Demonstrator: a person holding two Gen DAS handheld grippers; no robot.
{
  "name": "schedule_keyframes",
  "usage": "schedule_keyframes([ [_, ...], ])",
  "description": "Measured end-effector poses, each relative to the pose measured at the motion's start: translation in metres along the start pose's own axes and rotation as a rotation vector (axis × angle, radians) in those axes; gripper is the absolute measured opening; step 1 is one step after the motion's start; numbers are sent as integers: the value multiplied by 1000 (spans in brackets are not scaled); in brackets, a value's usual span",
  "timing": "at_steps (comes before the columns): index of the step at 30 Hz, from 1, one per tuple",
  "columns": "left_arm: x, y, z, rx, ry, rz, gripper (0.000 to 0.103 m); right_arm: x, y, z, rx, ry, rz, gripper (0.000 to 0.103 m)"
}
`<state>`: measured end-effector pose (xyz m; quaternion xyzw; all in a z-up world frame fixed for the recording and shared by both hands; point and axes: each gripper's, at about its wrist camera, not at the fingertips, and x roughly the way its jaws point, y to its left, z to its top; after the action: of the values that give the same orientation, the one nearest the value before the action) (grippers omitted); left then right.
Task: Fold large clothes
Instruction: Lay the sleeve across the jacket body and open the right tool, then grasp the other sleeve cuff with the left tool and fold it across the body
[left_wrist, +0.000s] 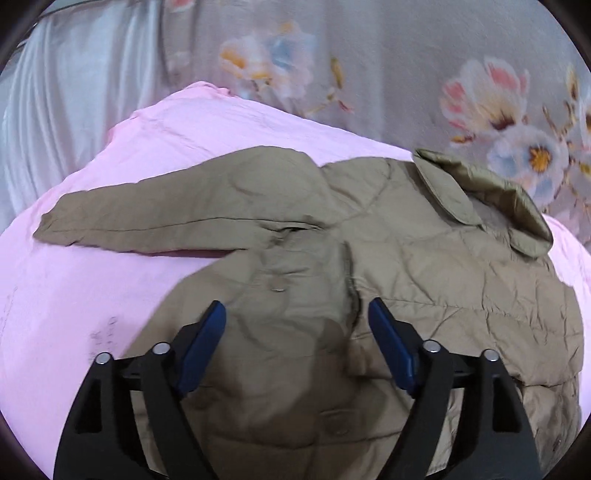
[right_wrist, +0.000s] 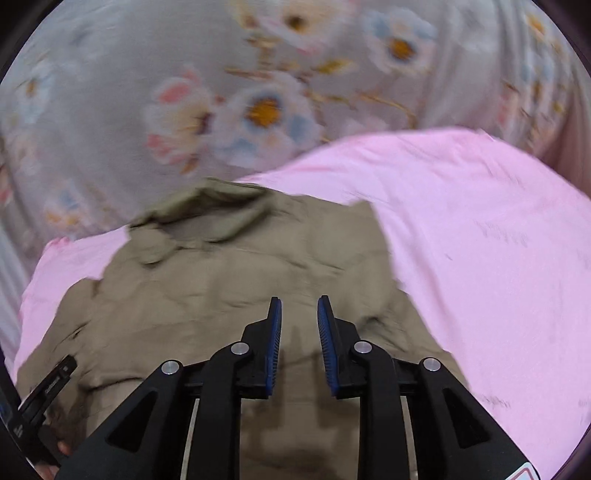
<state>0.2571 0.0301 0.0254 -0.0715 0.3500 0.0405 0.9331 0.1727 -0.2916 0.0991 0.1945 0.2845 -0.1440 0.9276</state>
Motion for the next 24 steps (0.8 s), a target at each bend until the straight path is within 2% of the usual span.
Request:
schedule_keyframes([
  [2,5,6,-2,2,39,9,80,7,28,2,-58,25,60,22],
  [4,14,8,-9,11,66,22,80,20,56,-4,-112,61,85,21],
  [7,20,12,-10,2,79,13,80,51,87,-24,-184,168,103,21],
  [10,21,10,-13,12,83,15,84,76,93,-47,-207,249,84,21],
  [16,23,9,-15,5,92,-4,89,78,93,-62,-221,226,71,20],
  [19,19,19,-12,-44,86,-58,89,78,94,-64,-228,220,67,20],
  [22,10,49,-2,-123,115,-144,89,78,91,-63,-213,220,79,20],
  [24,3,83,11,-195,111,-135,89,78,91,-63,-209,219,79,20],
])
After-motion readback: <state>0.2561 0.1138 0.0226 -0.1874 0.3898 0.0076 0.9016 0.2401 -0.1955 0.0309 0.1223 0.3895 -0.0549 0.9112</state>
